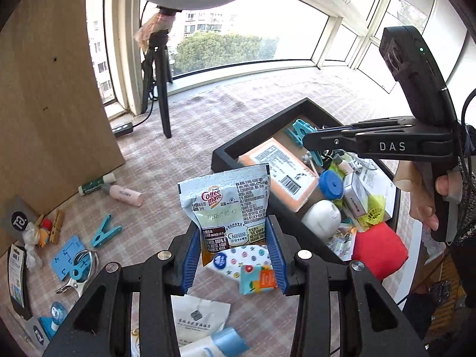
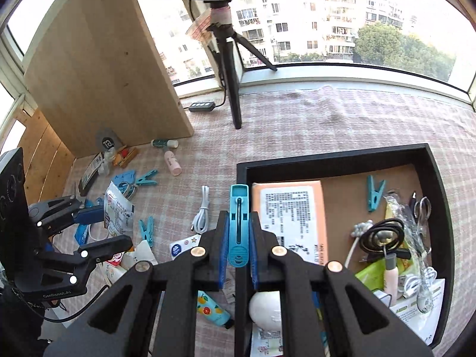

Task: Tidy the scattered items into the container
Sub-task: 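Carry the sachet and clothespin into the black tray and release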

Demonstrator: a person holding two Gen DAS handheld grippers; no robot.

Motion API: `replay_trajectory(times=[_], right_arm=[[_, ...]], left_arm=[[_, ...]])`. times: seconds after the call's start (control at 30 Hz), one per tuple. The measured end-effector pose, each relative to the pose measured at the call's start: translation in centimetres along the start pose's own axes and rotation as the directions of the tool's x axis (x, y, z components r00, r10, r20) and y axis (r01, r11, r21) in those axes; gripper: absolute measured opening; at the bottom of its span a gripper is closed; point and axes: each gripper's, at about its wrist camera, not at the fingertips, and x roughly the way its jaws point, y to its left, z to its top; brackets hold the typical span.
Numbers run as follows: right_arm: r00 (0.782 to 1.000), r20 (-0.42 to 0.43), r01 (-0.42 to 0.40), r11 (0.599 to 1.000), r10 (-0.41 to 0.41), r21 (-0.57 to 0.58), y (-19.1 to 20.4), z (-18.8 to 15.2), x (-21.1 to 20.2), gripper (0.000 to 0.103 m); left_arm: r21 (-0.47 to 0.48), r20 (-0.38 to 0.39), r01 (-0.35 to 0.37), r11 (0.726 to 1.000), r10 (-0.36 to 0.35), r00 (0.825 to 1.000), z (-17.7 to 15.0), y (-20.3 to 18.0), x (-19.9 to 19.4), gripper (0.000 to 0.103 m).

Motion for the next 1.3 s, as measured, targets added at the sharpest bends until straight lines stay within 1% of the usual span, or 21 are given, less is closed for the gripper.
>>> replay_trajectory(times=[0.13, 0.3, 0.43, 0.53, 0.57, 0.6, 0.63, 0.67, 0.7, 0.73, 0.77, 0.83, 0.87, 0.97, 1.07, 1.17, 1.23, 1.3], right_arm=[[0.998, 0.037, 0.054, 0.995, -0.057, 0.081, -4.6, -0.7, -2.5, 0.012], [0.989, 0.061, 0.120, 0.979, -0.132, 0.167, -9.6, -2.0, -4.8, 0.012], [0.982, 0.073, 0.152, 0.962, -0.172, 0.226, -12.5, -3.0, -6.3, 0.012], [0.978, 0.073, 0.171, 0.951, -0.196, 0.257, -14.0, -3.7, -7.1, 0.012], [0.977, 0.071, 0.178, 0.949, -0.203, 0.260, -14.3, -3.9, -7.2, 0.012], [0.976, 0.071, 0.183, 0.949, -0.207, 0.258, -14.5, -4.0, -7.4, 0.013], [0.974, 0.070, 0.193, 0.949, -0.217, 0.251, -14.5, -4.1, -7.5, 0.014], [0.971, 0.061, 0.209, 0.947, -0.230, 0.243, -14.5, -4.2, -7.5, 0.025], [0.966, 0.063, 0.228, 0.944, -0.250, 0.240, -14.4, -4.2, -7.7, 0.035], [0.960, 0.081, 0.243, 0.940, -0.269, 0.240, -14.3, -4.3, -8.0, 0.057], [0.953, 0.105, 0.253, 0.937, -0.285, 0.241, -14.1, -4.4, -8.5, 0.069], [0.944, 0.127, 0.268, 0.932, -0.305, 0.245, -13.8, -4.4, -9.0, 0.070], [0.944, 0.131, 0.263, 0.933, -0.301, 0.247, -13.8, -4.2, -9.2, 0.070], [0.952, 0.138, 0.234, 0.943, -0.271, 0.236, -13.3, -3.8, -9.1, 0.070], [0.956, 0.144, 0.223, 0.952, -0.255, 0.207, -12.3, -3.5, -8.7, 0.070], [0.965, 0.136, 0.199, 0.964, -0.224, 0.178, -11.1, -3.1, -7.7, 0.070], [0.971, 0.128, 0.183, 0.970, -0.204, 0.157, -10.1, -2.8, -7.0, 0.070], [0.977, 0.118, 0.163, 0.978, -0.179, 0.129, -9.0, -2.3, -6.1, 0.069]], left_arm=[[0.058, 0.008, 0.060, 0.997, -0.061, 0.998, 1.5, -4.4, 0.8, 0.039], [0.132, 0.010, 0.102, 0.986, -0.104, 0.994, 2.9, -9.7, 1.7, 0.039], [0.178, 0.006, 0.134, 0.975, -0.137, 0.991, 3.5, -13.0, 2.3, 0.039], [0.211, 0.003, 0.144, 0.967, -0.147, 0.989, 3.8, -15.3, 2.6, 0.040], [0.222, 0.003, 0.140, 0.965, -0.144, 0.990, 3.8, -15.9, 2.7, 0.041], [0.229, 0.009, 0.129, 0.965, -0.134, 0.991, 3.8, -16.5, 2.8, 0.046], [0.228, 0.014, 0.116, 0.967, -0.122, 0.992, 3.8, -16.9, 2.9, 0.055], [0.228, 0.011, 0.111, 0.967, -0.116, 0.993, 3.8, -17.2, 3.0, 0.060], [0.229, 0.011, 0.112, 0.967, -0.117, 0.993, 3.8, -17.3, 3.0, 0.065], [0.229, 0.013, 0.108, 0.967, -0.114, 0.993, 3.7, -17.4, 3.0, 0.065], [0.230, 0.015, 0.101, 0.968, -0.107, 0.994, 3.7, -17.4, 2.9, 0.065], [0.230, 0.017, 0.094, 0.969, -0.101, 0.995, 3.5, -17.2, 2.9, 0.065], [0.225, 0.018, 0.091, 0.970, -0.097, 0.995, 3.5, -17.0, 2.8, 0.065], [0.209, 0.019, 0.080, 0.975, -0.086, 0.996, 3.2, -16.3, 2.6, 0.063], [0.178, 0.023, 0.062, 0.982, -0.067, 0.997, 3.1, -15.0, 2.2, 0.063], [0.146, 0.020, 0.028, 0.989, -0.031, 0.999, 2.8, -12.9, 1.9, 0.062], [0.126, 0.018, 0.001, 0.992, -0.003, 1.000, 2.4, -11.1, 1.6, 0.059], [0.117, 0.007, -0.037, 0.992, 0.037, 0.999, 1.8, -9.0, 1.3, 0.058]])
